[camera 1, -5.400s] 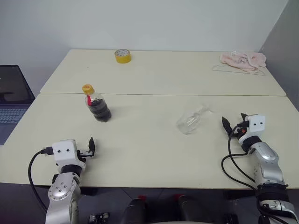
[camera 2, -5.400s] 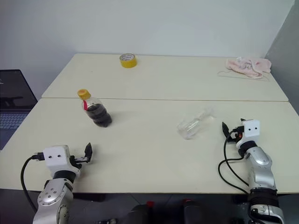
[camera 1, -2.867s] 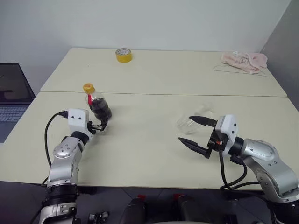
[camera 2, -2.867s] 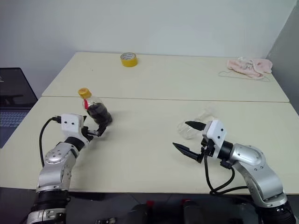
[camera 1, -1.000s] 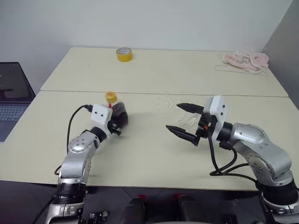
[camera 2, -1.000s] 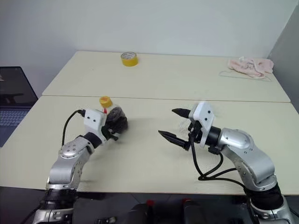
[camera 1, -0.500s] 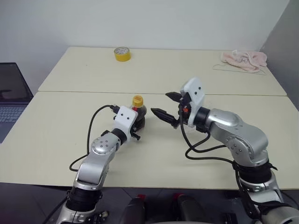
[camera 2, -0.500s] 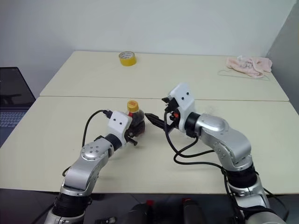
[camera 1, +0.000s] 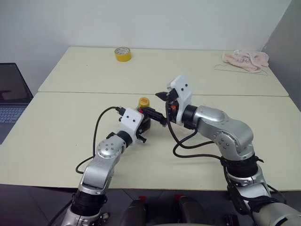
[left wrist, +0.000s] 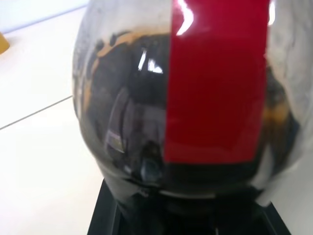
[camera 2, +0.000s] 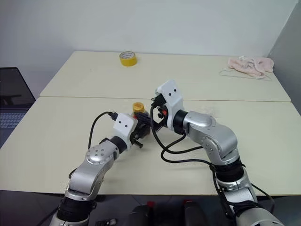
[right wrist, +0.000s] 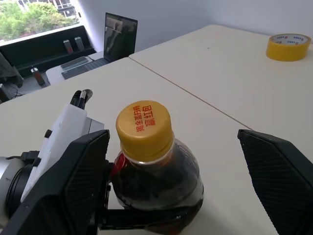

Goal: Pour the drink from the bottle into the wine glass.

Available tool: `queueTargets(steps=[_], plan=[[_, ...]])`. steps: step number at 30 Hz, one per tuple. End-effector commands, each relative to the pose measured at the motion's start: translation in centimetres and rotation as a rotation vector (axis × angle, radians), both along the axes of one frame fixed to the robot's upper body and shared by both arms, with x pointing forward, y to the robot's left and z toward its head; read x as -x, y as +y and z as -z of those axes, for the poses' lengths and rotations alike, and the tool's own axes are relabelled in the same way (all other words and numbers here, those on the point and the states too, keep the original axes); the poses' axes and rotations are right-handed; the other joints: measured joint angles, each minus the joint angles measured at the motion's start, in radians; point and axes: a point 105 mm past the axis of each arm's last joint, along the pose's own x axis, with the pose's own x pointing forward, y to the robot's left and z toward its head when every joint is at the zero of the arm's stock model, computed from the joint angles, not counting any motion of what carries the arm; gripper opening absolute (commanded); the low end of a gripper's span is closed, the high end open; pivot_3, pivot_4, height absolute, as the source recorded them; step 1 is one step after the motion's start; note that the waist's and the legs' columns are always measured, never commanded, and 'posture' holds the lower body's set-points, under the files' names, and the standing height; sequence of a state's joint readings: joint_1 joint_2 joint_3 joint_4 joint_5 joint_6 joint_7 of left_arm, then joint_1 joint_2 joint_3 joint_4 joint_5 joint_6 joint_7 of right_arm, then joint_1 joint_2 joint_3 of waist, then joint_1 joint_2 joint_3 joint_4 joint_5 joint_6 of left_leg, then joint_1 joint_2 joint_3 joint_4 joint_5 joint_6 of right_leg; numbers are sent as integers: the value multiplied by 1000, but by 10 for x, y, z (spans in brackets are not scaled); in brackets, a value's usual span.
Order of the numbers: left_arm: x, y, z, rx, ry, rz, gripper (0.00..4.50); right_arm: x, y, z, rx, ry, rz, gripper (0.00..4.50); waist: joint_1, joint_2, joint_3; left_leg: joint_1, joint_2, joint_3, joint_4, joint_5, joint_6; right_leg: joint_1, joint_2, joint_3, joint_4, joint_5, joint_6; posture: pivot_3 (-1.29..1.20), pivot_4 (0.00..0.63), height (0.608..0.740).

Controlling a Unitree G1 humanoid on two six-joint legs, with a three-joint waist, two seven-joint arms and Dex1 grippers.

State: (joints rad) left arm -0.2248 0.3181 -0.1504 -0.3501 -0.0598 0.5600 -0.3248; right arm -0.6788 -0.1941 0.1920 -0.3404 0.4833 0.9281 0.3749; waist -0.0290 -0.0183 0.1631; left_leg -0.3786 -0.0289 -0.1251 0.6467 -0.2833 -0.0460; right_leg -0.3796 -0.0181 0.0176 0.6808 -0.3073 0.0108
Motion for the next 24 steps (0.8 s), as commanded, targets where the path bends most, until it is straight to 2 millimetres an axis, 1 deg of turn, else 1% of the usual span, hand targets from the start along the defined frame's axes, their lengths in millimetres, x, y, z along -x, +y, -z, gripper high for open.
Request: queueTargets(steps=[1,8,11,12,14,15,16,19,24], plan=[[3,-6,-21,12,-83,28,1028,3,5,-15,-29,-57,-25,4500,0,0,0,0,0,0,0,0,0,0,0,0,0,0,0,0,150,740],[3,-5,-20,8,-84,28,1024,5,9,-17,-40,-67,-39,4500,0,0,0,0,0,0,0,0,0,0,0,0,0,0,0,0,150,740],[3,-4,-20,7,-83,23,1009,7,10,-18,-47,-74,-49,3919,0,0,0,0,0,0,0,0,0,0,0,0,0,0,0,0,150,740],[3,-3,-20,9,-82,19,1007,8,10,-19,-50,-77,-54,3628,0,0,0,0,0,0,0,0,0,0,0,0,0,0,0,0,150,740],[3,-2,-20,9,-83,13,1006,9,11,-20,-56,-80,-61,2917,0,0,0,0,0,0,0,0,0,0,0,0,0,0,0,0,150,740],[3,-1,-20,11,-81,8,1006,10,11,-21,-62,-80,-68,2675,0,0,0,0,0,0,0,0,0,0,0,0,0,0,0,0,150,740],[3,0,-20,13,-80,3,1006,11,11,-22,-64,-82,-76,2242,0,0,0,0,0,0,0,0,0,0,0,0,0,0,0,0,150,740],[2,2,-20,15,-79,-3,1004,13,12,-23,-68,-88,-93,1281,0,0,0,0,0,0,0,0,0,0,0,0,0,0,0,0,150,740],[4,2,-24,33,-76,16,984,15,12,-23,-59,-116,-129,1251,0,0,0,0,0,0,0,0,0,0,0,0,0,0,0,0,150,740]])
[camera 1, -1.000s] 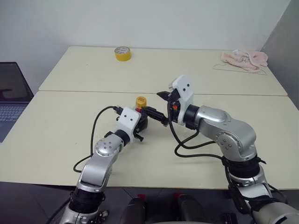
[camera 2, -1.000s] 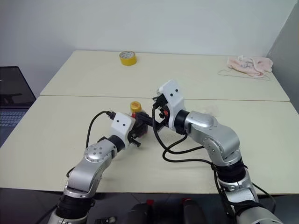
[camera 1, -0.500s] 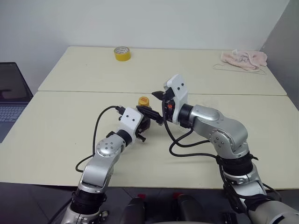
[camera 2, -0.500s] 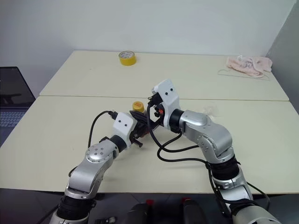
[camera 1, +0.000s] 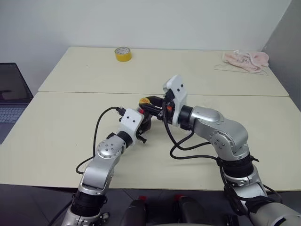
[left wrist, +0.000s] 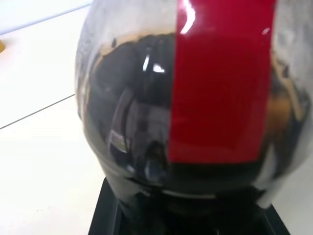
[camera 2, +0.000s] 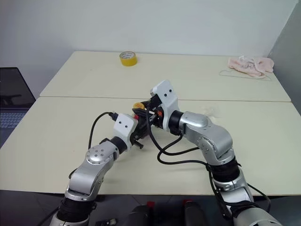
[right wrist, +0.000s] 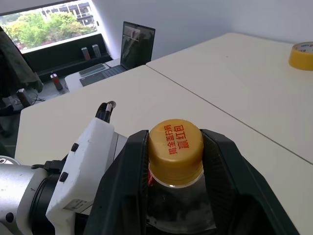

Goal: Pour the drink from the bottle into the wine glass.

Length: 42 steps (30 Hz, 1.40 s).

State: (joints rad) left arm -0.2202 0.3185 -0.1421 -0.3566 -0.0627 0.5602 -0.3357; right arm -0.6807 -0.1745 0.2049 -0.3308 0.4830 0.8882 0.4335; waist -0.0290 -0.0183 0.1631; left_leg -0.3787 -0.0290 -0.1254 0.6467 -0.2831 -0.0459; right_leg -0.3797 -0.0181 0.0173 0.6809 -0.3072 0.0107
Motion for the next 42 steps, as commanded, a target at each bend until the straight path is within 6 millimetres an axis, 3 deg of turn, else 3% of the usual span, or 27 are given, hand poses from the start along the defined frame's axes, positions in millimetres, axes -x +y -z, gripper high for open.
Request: queueTargets(steps=[1,7,13,20,25,30,35,39,40,42], plan=[[4,1,-24,34,-72,25,980,8,2,-19,-30,-112,-64,1251,0,0,0,0,0,0,0,0,0,0,0,0,0,0,0,0,150,740],[16,5,-36,78,2,233,977,14,-3,-32,-20,-253,-247,1251,-3,0,0,0,0,0,0,0,0,0,0,0,0,0,0,0,150,740],[59,4,-34,79,202,585,903,29,-1,-50,-19,-369,-478,1251,-6,0,0,0,0,0,-1,0,0,0,0,0,-1,0,0,0,150,740],[82,12,-38,69,313,739,899,52,-3,-62,-42,-349,-684,1251,-2,1,1,0,0,-1,0,0,0,0,0,-1,-1,0,0,0,150,740],[74,10,-33,44,273,690,899,53,-3,-57,-7,-330,-690,1251,-2,1,1,0,0,-1,0,0,0,0,0,-1,-1,0,0,0,150,740],[60,8,-28,51,192,579,878,42,-2,-46,-21,-272,-554,1251,-1,1,1,0,0,-1,0,0,0,0,0,-1,-1,0,0,0,150,740],[54,-2,-24,93,124,491,871,28,-6,-32,-20,-261,-384,2949,-1,1,0,-1,0,-1,0,0,0,-1,0,0,0,0,0,0,150,740],[35,-2,-23,104,36,318,870,16,-18,-28,-47,-233,-205,4284,1,0,0,-1,0,-1,1,0,0,-1,0,0,0,0,0,0,150,740],[28,0,-23,73,3,259,864,14,-20,-26,-46,-229,-161,4500,2,0,0,-1,0,-1,1,0,0,-1,0,0,0,0,0,0,150,740],[22,3,-22,34,-36,200,845,13,-22,-24,-44,-225,-113,4500,2,0,0,-1,0,-1,0,0,0,-1,0,0,0,0,0,0,150,740]])
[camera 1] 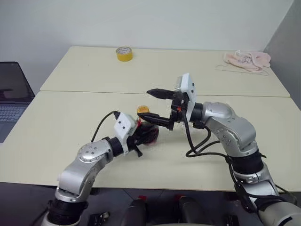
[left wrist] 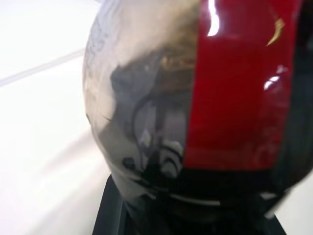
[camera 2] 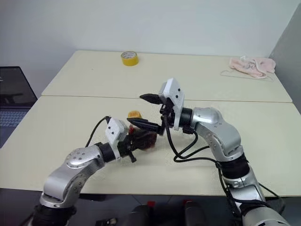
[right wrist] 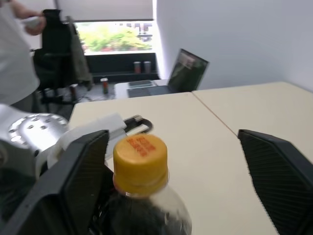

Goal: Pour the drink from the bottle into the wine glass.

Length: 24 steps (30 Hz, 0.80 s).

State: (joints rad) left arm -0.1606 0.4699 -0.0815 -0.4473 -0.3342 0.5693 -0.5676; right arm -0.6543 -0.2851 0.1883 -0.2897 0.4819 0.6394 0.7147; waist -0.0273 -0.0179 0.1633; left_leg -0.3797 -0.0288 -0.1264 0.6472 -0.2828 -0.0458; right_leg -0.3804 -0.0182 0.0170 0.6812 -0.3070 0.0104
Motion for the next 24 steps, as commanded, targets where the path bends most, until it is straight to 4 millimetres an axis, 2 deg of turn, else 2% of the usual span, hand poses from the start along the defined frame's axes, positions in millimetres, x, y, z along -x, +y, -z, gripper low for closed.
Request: queueTargets(steps=[1,6,16,24], plan=[[-16,7,-13,-88,-163,-139,845,-2,-7,-9,-46,-11,129,4500,0,0,0,0,0,0,0,0,0,0,0,0,0,0,0,0,150,740],[-30,11,-6,-181,-228,-282,844,-10,-7,2,-96,121,294,4500,-3,0,0,0,0,0,-1,0,0,0,0,0,0,0,0,0,150,740],[-40,11,-7,-200,-297,-397,819,-2,13,4,-116,171,282,4500,-2,0,0,0,0,0,0,0,0,-1,0,0,1,0,0,0,150,740],[-41,11,-6,-205,-305,-407,819,-4,17,10,-78,156,288,4500,-2,0,0,0,0,0,0,0,0,-1,0,0,0,0,0,0,150,740]])
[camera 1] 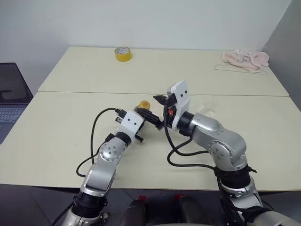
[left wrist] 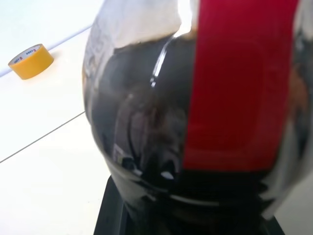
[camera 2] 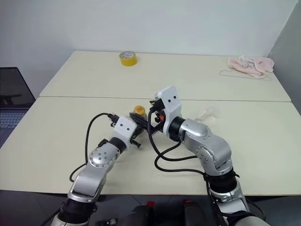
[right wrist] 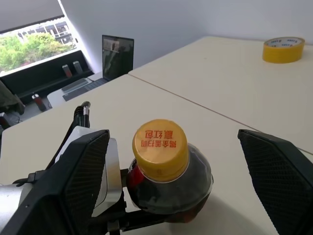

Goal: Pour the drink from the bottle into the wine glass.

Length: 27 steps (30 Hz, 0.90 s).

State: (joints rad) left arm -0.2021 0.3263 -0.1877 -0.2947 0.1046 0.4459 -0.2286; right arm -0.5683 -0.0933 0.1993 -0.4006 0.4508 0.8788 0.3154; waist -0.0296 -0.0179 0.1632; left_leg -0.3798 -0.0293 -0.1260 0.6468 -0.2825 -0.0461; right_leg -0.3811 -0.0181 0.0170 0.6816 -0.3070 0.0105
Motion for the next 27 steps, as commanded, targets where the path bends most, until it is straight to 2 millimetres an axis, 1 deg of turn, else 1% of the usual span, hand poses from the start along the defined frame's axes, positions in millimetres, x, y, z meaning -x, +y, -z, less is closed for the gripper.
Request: queueTargets(steps=[1,5,8,15,16,23,25,27], plan=[[-1,-3,-21,4,-96,10,819,3,3,-12,-14,-59,-1,4500,0,0,0,0,0,0,0,0,0,0,0,0,0,0,0,0,150,740],[-1,-2,-21,2,-99,8,818,0,1,-12,-17,-69,20,4500,0,0,0,0,0,0,0,0,0,0,0,0,0,0,0,0,150,740],[-1,-1,-22,-3,-103,4,818,-2,0,-13,-18,-76,28,3917,0,0,0,0,0,0,0,0,0,0,0,0,0,0,0,0,150,740],[-3,4,-24,-11,-121,-19,818,-2,-1,-14,-16,-89,30,1490,0,0,0,0,0,0,0,0,0,0,0,0,0,0,0,0,150,740],[-4,5,-25,-12,-124,-26,813,-1,-1,-14,-13,-91,26,1227,0,0,0,0,0,0,0,0,0,0,0,0,0,0,0,0,150,740],[-7,16,-30,-15,-135,-46,794,4,-4,-13,7,-116,-31,1196,0,0,0,0,0,0,0,0,0,0,0,0,0,0,0,0,150,740],[-6,18,-30,8,-111,-29,792,8,-4,-13,19,-145,-77,1196,0,0,0,0,0,0,0,0,0,0,0,0,0,0,0,0,150,740],[-3,20,-27,38,-43,31,792,12,-6,-15,28,-190,-136,1196,0,0,0,0,0,0,0,0,0,0,0,0,0,0,0,0,150,740]])
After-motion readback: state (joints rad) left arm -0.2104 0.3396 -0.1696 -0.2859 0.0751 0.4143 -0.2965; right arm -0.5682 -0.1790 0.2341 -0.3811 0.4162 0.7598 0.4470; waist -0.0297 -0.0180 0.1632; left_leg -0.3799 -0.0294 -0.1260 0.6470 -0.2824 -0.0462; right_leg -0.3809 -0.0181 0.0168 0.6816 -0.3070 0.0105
